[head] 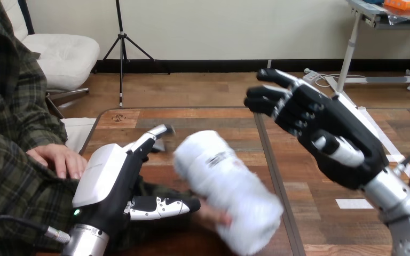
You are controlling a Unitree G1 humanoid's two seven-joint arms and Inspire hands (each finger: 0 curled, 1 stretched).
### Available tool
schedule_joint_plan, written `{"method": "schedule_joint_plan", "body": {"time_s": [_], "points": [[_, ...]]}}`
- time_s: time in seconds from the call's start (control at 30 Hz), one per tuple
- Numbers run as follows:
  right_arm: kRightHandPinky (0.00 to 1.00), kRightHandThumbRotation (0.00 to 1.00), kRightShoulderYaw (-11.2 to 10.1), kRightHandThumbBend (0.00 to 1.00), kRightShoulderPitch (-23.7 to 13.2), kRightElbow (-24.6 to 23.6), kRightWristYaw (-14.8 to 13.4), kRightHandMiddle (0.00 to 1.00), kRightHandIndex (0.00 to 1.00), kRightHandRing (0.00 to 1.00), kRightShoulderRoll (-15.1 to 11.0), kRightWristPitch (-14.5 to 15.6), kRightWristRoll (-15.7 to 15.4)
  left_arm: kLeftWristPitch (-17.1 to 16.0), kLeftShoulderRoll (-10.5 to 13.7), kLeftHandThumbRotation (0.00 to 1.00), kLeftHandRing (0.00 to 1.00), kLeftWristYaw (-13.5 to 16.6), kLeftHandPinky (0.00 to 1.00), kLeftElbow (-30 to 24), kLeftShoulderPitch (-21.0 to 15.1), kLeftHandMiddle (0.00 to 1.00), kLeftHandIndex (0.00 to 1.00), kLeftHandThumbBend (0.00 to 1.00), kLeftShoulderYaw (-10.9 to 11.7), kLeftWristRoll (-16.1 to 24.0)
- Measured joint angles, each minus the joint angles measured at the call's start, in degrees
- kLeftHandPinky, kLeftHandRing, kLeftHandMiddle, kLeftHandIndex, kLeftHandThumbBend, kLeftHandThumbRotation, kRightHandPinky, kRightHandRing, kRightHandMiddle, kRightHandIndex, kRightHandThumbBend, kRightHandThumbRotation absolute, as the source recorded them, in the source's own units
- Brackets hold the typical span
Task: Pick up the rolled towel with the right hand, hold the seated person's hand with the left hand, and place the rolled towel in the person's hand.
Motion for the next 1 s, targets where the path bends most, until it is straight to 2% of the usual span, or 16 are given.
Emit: {"method": "schedule_joint_plan", "body": {"time_s": [0.17,0.43,1.0], "points": [[0.90,0.53,-0.45,1.00,1.54,0.01,0.52,0.82,0.86,0.83,0.01,-0.10,0.02,0.46,-0.48,0.40,0.92,0.08,0.86,-1.77,1.05,0.93,0.95,1.00,0.05,0.00],[0.90,0.54,-0.46,1.00,3.39,0.45,1.54,0.82,0.87,0.83,0.02,-1.75,-0.34,0.89,-1.00,0.40,0.95,0.07,0.92,-4.56,3.35,0.96,0.97,1.00,0.04,-0.01],[0.90,0.52,-0.47,1.00,4.43,1.23,2.09,0.82,0.87,0.84,-0.09,-3.72,-0.76,1.15,-1.42,0.44,0.96,-1.80,0.94,-8.95,8.88,0.98,0.98,1.00,-0.11,-1.75]]}}
